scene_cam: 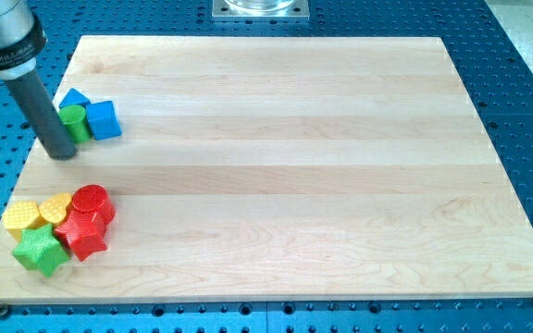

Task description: Separate the green circle from the blue blocks

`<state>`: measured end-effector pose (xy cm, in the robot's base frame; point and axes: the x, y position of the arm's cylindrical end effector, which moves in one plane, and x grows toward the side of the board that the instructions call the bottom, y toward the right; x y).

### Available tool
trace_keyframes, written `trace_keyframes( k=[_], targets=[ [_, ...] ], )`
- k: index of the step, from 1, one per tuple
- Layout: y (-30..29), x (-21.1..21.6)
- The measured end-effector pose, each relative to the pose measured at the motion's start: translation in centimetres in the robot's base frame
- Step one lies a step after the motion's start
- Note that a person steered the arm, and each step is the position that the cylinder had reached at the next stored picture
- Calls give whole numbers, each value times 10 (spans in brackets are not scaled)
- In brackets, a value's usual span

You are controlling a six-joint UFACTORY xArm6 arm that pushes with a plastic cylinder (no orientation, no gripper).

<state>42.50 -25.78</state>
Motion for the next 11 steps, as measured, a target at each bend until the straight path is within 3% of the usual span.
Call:
trace_keyframes(
  k=[2, 3, 4, 6, 8, 11],
  targets=[
    [-20, -5],
    [-3, -51],
    [24, -66],
    [48, -52],
    [81, -93],
    [83, -91]
  ],
)
